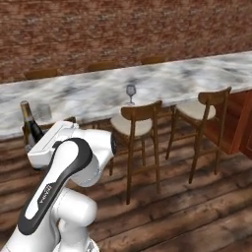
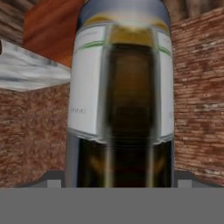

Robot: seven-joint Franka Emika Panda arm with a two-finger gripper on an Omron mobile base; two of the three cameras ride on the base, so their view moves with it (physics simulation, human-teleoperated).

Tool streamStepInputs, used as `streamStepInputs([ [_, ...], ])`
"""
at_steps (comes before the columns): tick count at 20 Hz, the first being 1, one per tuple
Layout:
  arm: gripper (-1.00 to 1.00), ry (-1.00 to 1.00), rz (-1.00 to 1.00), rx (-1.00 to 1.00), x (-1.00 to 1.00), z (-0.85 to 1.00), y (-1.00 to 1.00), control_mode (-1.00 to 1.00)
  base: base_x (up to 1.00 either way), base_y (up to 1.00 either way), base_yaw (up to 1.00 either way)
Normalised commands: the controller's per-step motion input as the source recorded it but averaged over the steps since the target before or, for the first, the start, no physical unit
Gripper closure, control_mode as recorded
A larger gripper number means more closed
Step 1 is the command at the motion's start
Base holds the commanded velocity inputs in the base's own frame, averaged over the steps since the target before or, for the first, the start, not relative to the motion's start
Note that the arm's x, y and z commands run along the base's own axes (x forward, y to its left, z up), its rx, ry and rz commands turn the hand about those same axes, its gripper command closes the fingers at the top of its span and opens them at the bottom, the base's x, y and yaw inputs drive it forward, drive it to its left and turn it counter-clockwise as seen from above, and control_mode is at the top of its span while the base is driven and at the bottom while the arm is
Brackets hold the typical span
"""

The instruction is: There is a wine glass and glass cup on the dining counter. Place the wine bottle next to the wine glass and the juice bottle next to the glass cup.

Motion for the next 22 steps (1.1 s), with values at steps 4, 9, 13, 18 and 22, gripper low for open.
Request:
streamStepInputs([
  [4, 1.0, 0.0, 0.0, 0.0, 0.0, 0.0, 0.0, 1.0, 0.21, -0.53, 0.39],
  [9, 1.0, 0.0, 0.0, 0.0, 0.0, 0.0, 0.0, 1.0, 0.36, -0.53, 0.4],
  [13, 1.0, 0.0, 0.0, 0.0, 0.0, 0.0, 0.0, 1.0, 0.43, -0.75, 0.37],
  [18, 1.0, 0.0, 0.0, 0.0, 0.0, 0.0, 0.0, 1.0, 0.45, -0.78, 0.37],
  [22, 1.0, 0.0, 0.0, 0.0, 0.0, 0.0, 0.0, 1.0, 0.34, -0.62, 0.35],
])
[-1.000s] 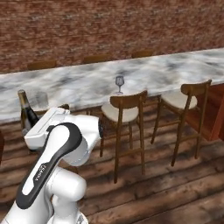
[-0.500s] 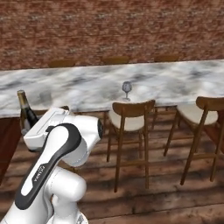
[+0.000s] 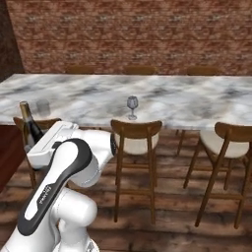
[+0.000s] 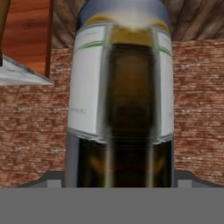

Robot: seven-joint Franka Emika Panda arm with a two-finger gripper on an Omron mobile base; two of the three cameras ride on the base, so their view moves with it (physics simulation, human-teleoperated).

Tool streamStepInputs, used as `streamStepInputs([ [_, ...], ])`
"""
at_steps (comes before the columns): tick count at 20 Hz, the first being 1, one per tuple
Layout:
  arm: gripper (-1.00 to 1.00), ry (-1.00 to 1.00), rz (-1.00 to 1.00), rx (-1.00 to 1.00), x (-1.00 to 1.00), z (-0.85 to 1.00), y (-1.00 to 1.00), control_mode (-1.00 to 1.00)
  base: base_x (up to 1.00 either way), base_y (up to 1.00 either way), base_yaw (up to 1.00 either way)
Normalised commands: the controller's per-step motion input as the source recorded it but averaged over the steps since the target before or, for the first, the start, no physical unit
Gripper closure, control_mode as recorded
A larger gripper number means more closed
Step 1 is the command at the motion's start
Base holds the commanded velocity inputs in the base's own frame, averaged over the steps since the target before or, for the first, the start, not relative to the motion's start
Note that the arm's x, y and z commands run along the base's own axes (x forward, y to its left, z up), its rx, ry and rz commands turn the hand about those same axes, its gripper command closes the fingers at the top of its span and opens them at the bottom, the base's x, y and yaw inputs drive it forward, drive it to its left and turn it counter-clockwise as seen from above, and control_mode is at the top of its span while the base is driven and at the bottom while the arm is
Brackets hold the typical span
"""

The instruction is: There is a wine glass and glass cup on the dining counter. Place the wine bottle next to the wine glass and the juice bottle next to the glass cup.

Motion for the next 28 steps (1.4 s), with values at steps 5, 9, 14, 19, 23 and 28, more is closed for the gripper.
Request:
streamStepInputs([
  [5, 1.0, 0.0, 0.0, 0.0, 0.0, 0.0, 0.0, 1.0, 0.3, -0.54, 0.3],
  [9, 1.0, 0.0, 0.0, 0.0, 0.0, 0.0, 0.0, 1.0, 0.33, -0.61, 0.22],
  [14, 1.0, 0.0, 0.0, 0.0, 0.0, 0.0, 0.0, 1.0, 0.34, -0.67, 0.13],
  [19, 1.0, 0.0, 0.0, 0.0, 0.0, 0.0, 0.0, 1.0, 0.51, -0.54, 0.05],
  [23, 1.0, 0.0, 0.0, 0.0, 0.0, 0.0, 0.0, 1.0, 0.63, -0.39, 0.03],
  [28, 1.0, 0.0, 0.0, 0.0, 0.0, 0.0, 0.0, 1.0, 0.63, -0.34, 0.04],
])
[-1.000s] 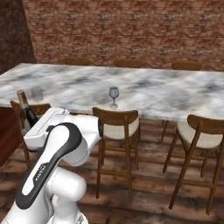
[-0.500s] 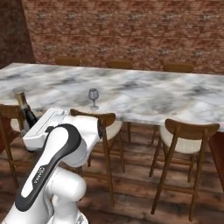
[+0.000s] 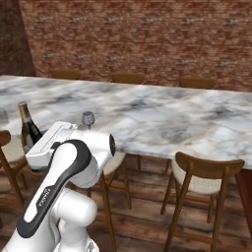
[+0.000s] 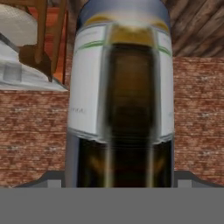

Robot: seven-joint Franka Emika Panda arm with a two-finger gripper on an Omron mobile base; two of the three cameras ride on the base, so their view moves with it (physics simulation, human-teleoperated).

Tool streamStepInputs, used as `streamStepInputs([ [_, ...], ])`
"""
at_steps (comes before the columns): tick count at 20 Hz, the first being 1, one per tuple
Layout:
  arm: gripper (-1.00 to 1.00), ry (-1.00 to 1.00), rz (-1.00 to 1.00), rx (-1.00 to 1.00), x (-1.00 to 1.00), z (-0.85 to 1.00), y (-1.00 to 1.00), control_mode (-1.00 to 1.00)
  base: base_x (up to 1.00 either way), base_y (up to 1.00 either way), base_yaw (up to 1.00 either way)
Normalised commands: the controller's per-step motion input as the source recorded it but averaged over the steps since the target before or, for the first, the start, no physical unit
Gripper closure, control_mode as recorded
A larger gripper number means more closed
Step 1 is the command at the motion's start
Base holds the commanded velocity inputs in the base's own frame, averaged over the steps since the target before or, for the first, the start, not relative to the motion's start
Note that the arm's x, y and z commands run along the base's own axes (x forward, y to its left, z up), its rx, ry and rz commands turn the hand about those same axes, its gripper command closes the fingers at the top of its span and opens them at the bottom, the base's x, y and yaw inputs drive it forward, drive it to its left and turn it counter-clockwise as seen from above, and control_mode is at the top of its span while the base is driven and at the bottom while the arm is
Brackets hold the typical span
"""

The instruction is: There is a wine glass and glass cup on the dining counter. Place the wine bottle next to the wine glass and the juice bottle next to the glass cup.

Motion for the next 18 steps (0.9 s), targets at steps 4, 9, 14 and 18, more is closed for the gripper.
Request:
streamStepInputs([
  [4, 1.0, 0.0, 0.0, 0.0, 0.0, 0.0, 0.0, 1.0, 0.58, -0.25, 0.09],
  [9, 1.0, 0.0, 0.0, 0.0, 0.0, 0.0, 0.0, 1.0, 0.45, -0.19, 0.08],
  [14, 1.0, 0.0, 0.0, 0.0, 0.0, 0.0, 0.0, 1.0, 0.35, -0.17, 0.11],
  [18, 1.0, 0.0, 0.0, 0.0, 0.0, 0.0, 0.0, 1.0, 0.0, -0.03, 0.05],
])
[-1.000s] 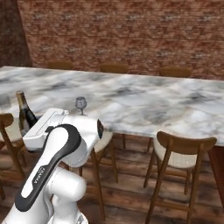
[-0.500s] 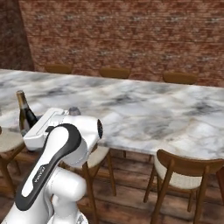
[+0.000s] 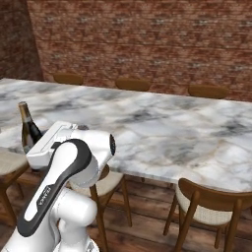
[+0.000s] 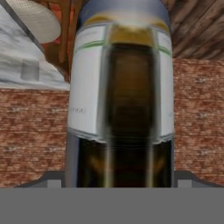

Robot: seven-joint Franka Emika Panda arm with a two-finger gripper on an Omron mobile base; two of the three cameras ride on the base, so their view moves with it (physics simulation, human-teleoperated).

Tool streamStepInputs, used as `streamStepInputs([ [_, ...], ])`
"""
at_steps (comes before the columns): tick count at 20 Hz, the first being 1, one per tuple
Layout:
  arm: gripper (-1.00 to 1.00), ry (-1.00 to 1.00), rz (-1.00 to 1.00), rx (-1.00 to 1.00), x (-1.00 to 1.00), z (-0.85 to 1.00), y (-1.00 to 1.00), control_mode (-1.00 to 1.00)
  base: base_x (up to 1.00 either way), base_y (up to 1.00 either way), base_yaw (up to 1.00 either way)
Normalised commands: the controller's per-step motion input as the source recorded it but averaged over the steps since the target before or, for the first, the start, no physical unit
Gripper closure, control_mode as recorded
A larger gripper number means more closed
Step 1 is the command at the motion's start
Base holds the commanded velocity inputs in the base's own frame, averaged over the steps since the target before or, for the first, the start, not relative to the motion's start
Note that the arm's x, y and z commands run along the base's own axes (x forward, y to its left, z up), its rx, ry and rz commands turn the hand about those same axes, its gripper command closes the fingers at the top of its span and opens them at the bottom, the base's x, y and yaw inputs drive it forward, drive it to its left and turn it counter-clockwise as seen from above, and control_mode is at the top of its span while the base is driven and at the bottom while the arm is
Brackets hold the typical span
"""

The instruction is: There is a wine glass and glass cup on the dining counter. Place the wine bottle next to the wine glass and the juice bottle next to the glass cup.

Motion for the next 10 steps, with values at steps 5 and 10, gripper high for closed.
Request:
streamStepInputs([
  [5, 1.0, -0.01, 0.01, 0.0, 0.25, 0.12, -0.43, -1.0, 0.01, -0.04, 0.01],
  [10, 1.0, 0.0, 0.0, 0.0, 0.72, 0.16, -0.93, -1.0, 0.0, 0.0, 0.0],
])
